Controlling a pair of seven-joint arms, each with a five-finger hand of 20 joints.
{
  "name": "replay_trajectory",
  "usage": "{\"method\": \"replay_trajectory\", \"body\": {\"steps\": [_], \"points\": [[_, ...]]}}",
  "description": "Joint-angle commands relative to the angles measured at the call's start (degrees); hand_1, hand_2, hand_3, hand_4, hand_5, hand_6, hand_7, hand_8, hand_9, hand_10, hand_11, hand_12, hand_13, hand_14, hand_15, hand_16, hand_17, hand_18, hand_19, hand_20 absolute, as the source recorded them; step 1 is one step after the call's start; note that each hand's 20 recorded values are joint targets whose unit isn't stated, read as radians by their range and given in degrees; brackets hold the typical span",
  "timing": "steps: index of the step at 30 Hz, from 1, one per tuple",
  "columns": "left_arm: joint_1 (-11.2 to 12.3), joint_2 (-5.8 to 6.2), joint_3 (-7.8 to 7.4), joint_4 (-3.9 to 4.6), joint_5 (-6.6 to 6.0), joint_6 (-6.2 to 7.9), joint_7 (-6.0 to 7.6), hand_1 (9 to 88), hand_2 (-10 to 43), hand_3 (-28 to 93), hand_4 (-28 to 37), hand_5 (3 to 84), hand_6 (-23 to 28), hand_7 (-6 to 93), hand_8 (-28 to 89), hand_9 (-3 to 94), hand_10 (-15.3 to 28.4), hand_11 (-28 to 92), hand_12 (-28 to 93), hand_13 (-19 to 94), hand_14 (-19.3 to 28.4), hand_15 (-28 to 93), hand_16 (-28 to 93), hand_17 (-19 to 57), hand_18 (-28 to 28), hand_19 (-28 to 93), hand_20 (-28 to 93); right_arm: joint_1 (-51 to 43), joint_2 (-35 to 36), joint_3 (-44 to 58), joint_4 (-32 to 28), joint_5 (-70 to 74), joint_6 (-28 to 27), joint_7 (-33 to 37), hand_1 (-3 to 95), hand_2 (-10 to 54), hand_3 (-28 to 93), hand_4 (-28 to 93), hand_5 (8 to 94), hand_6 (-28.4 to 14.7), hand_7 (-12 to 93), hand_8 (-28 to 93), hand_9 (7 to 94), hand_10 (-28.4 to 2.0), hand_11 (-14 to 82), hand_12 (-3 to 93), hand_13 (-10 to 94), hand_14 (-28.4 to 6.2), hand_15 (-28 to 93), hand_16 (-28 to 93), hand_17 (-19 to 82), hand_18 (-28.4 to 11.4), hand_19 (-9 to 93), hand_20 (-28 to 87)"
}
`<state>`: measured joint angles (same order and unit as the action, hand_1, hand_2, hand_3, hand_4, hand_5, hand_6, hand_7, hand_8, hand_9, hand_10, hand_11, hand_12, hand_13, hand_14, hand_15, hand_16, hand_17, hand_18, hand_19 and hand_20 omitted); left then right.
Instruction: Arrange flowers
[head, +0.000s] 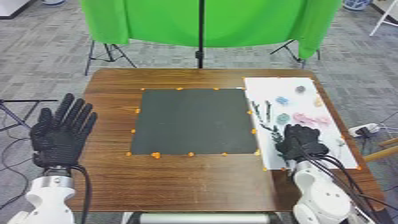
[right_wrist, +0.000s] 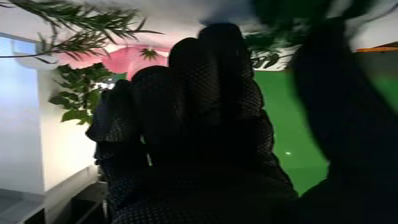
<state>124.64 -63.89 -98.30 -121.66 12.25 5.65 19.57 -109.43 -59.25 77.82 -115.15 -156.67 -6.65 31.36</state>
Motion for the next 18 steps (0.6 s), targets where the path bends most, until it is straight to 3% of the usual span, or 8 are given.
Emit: {"method": "replay_trajectory", "body": {"steps": [1,2,4,15,18], "points": [[0.5,-0.05,0.32,0.5,-0.37,0.06,0.22,24.2,14.5,74,-28.3,40.4,8.0,5.7,-8,31.9,12.8,12,6,21,11.4,17,-7,-7.4,10.5,27,8,-1.7,-0.3,0.3,1.0,3.5,-0.2,-0.3,55.6,-9.5,68,-28,80.7,-2.4,32,3,78.2,-14.7,35.1,45.5,63,-15.2,76,31,32,-24.7,91,40],[0.6,-0.08,0.22,0.44,-0.41,0.03,0.29,24.3,14.5,74,-28.3,40.4,8.0,5.7,-8,31.9,12.8,13,6,22,11.5,17,-7,-7.3,10.5,27,8,-1.5,-0.4,0.4,0.9,3.9,0.0,-0.2,57.0,-9.5,69,-28,82.6,-2.0,32,4,82.1,-14.2,29.3,49.0,65,-14.8,75,31,33,-24.9,91,40],[0.8,-0.11,0.03,0.4,-0.56,0.1,0.45,24.2,14.5,74,-28.3,40.4,8.0,5.7,-8,31.9,12.8,12,6,22,11.5,17,-7,-7.3,10.5,27,8,-1.6,-0.5,0.7,0.3,5.4,0.8,0.2,57.8,-9.5,70,-28,84.0,-1.9,31,4,84.3,-13.6,26.9,49.8,66,-14.5,75,31,33,-24.9,92,40],[2.7,-0.61,-1.92,-0.21,-1.12,-0.38,0.45,24.3,14.5,74,-28.3,40.5,8.0,5.7,-8,32.1,12.9,12,6,22,11.5,17,-7,-7.1,10.5,26,8,-3.1,0.8,4.5,-12.1,19.5,4.6,3.1,55.0,-9.5,79,-27,85.3,-3.0,29,13,86.7,-13.9,24.2,50.9,67,-14.8,73,33,36,-25.0,92,40],[3.6,-0.31,-2.41,-0.33,-2.1,-0.77,0.77,24.3,14.5,74,-28.3,40.5,8.0,5.6,-8,32.1,12.9,12,6,22,11.5,17,-7,-7.1,10.5,26,8,-1.2,1.0,3.3,-13.2,20.2,7.1,2.5,54.4,-9.5,79,-26,85.1,-3.2,29,14,86.8,-13.9,24.0,50.7,68,-14.9,73,34,36,-25.1,92,40]]}}
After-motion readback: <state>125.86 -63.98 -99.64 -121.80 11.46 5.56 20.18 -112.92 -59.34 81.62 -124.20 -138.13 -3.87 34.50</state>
